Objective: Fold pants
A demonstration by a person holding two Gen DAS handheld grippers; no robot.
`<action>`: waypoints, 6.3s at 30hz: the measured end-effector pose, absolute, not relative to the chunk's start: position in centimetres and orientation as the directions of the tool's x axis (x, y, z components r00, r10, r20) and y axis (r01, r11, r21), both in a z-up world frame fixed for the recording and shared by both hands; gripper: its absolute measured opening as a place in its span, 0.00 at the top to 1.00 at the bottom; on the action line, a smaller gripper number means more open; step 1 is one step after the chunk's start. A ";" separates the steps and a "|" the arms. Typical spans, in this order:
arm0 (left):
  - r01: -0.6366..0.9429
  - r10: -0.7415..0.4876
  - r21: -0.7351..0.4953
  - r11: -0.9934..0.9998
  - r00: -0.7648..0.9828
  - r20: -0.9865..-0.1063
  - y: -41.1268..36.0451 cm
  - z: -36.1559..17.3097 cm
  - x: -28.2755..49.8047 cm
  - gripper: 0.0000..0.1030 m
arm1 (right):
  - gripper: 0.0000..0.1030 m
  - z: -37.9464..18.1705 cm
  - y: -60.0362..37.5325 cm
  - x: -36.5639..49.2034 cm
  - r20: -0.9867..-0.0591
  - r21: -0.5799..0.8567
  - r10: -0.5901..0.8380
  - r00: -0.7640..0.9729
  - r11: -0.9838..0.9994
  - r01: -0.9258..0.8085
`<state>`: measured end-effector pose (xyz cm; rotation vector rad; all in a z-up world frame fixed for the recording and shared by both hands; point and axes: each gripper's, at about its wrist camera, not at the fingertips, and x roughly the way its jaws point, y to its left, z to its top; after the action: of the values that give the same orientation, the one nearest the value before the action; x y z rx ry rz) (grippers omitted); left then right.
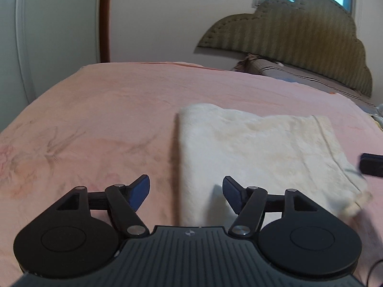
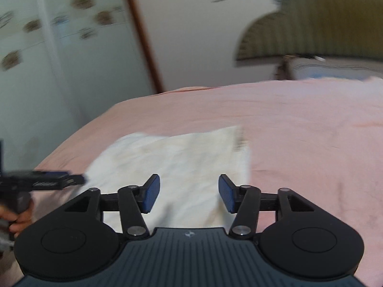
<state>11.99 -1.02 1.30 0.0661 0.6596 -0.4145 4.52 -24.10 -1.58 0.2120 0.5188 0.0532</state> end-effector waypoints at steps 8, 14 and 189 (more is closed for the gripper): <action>0.447 -0.338 0.035 0.894 0.722 -0.604 -2.6 0.3 9.5 0.15 | 0.45 -4.6 -20.0 5.0 -0.597 0.056 0.039 0.801 0.998 -0.007; 0.428 -0.329 0.024 0.904 0.728 -0.601 -2.8 0.1 7.2 0.14 | 0.36 -4.6 -18.6 2.9 -0.559 0.078 0.054 0.828 0.997 -0.013; 0.364 -0.273 0.016 0.931 0.727 -0.630 -1.8 -3.4 0.3 0.00 | 0.00 -8.7 -12.8 -3.3 -0.578 -0.055 -0.312 0.754 0.937 0.346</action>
<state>0.27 -1.80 -3.43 0.1423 0.6703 -0.3526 -3.28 -12.83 -8.73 0.0569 0.6207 -0.3588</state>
